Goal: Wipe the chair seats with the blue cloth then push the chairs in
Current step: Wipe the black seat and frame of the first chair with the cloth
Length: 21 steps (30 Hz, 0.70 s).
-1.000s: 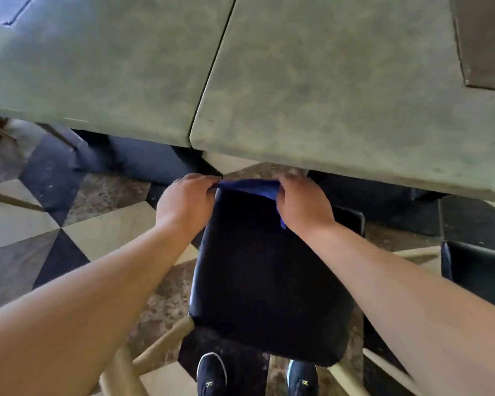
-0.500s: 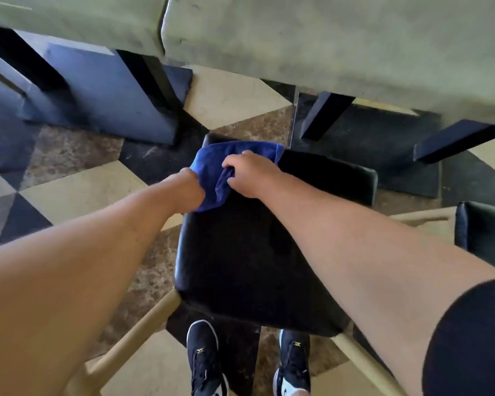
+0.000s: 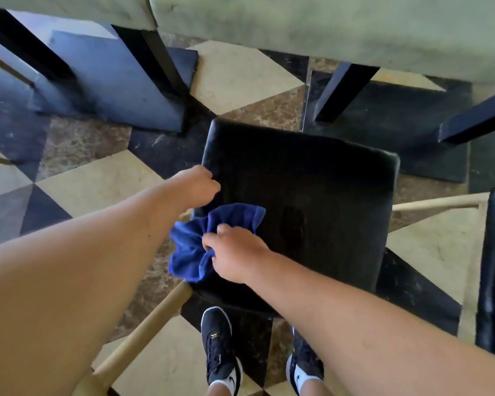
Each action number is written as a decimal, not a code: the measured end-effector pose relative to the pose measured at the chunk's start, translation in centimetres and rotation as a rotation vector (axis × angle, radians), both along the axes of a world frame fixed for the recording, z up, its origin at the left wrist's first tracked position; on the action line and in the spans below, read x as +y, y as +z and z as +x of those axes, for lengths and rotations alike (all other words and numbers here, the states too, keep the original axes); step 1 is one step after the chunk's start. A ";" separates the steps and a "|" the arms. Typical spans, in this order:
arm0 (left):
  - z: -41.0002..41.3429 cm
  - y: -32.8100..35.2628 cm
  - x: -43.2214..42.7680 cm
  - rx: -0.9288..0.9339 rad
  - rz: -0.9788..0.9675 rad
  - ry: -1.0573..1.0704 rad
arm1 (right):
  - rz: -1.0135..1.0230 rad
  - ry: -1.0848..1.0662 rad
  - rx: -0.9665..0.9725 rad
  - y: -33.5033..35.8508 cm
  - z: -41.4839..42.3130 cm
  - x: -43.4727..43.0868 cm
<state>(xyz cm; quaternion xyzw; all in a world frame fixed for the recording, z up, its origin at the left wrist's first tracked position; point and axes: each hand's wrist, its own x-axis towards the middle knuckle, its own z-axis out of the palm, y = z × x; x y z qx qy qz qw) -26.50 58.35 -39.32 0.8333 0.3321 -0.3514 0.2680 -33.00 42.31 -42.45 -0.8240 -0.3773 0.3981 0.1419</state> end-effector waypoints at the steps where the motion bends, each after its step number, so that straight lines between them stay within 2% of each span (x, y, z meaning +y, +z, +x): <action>1: -0.2 -0.4 -0.2 -0.055 0.058 -0.007 | -0.027 0.043 0.033 0.1 -0.4 -1.1; 4: -1.5 -1.9 -0.8 -0.131 0.109 0.073 | -0.071 0.146 0.060 0.7 -0.9 -3.5; 9: -4.4 -5.4 -3.0 -0.224 -0.073 0.520 | 0.004 0.151 -0.047 0.9 -2.4 -4.7; 12: -6.5 -7.2 -3.4 -0.303 -0.062 0.549 | 0.074 0.175 -0.134 0.6 -2.1 -4.6; 16: -6.7 -8.8 -2.4 -0.306 -0.098 0.644 | 0.085 0.098 -0.232 0.0 2.7 -2.4; 21: -6.0 -10.0 -1.5 -0.324 -0.172 0.781 | 0.030 -0.100 -0.286 -1.1 12.9 0.7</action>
